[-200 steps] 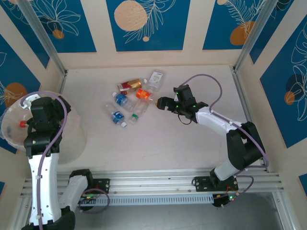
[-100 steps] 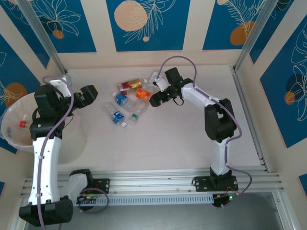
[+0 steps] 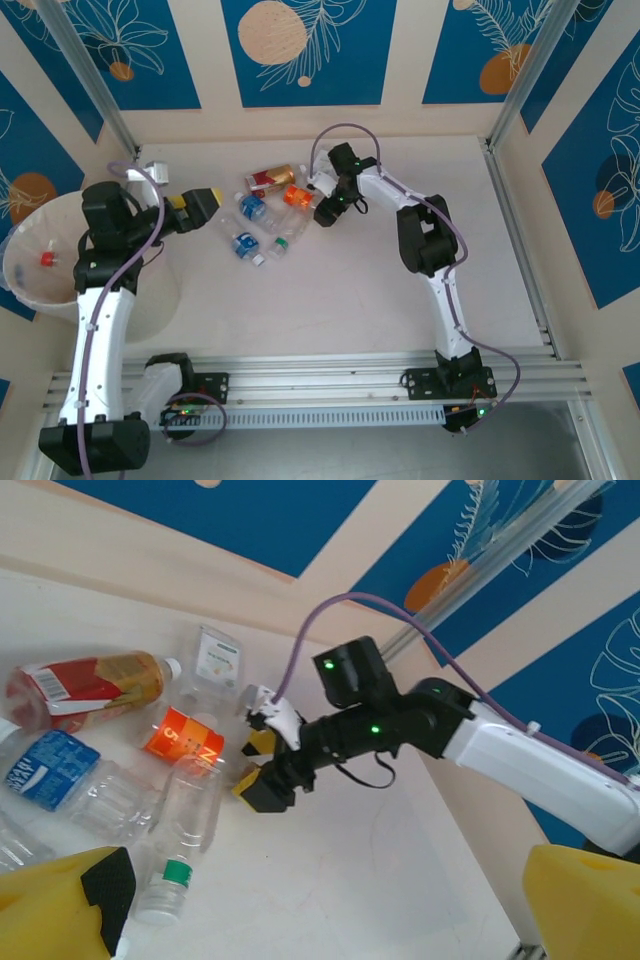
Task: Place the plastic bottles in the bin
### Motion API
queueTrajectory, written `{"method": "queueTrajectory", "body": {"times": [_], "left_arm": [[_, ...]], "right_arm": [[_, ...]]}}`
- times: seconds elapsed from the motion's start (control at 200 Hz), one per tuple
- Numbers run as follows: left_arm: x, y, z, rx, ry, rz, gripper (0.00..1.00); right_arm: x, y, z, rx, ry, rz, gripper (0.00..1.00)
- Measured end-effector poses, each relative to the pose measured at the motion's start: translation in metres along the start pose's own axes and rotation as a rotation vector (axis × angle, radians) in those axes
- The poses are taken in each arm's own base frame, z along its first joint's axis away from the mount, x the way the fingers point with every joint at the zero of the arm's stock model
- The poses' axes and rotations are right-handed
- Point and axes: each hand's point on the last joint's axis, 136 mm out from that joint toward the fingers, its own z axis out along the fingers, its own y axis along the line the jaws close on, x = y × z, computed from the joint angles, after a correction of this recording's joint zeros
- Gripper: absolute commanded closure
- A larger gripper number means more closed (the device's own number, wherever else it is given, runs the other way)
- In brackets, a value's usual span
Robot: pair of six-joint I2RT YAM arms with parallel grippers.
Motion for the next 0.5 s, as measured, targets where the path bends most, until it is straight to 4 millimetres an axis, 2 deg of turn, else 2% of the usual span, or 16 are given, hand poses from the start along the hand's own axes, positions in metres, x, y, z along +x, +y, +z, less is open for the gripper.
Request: {"method": "queueTrajectory", "body": {"times": [0.085, 0.195, 0.285, 0.38, 0.5], "left_arm": [[0.007, -0.006, 0.009, 0.029, 0.034, -0.003, 0.00], [0.016, -0.014, 0.024, 0.059, 0.076, 0.004, 0.00], [0.022, -0.015, 0.036, 0.060, 0.096, 0.005, 0.00], [0.027, -0.012, 0.047, 0.057, 0.110, -0.006, 0.00], [0.031, -0.009, 0.060, 0.053, 0.124, -0.020, 0.00]], "right_arm": [[0.005, -0.002, 0.008, 0.021, 0.028, -0.009, 0.41], [0.004, -0.006, 0.006, 0.046, 0.015, -0.022, 0.55], [0.015, 0.000, 0.002, 0.052, 0.026, -0.022, 0.64], [0.027, 0.007, -0.012, 0.062, 0.030, -0.017, 0.66], [0.030, 0.017, -0.042, 0.089, -0.017, -0.013, 0.68]]}}
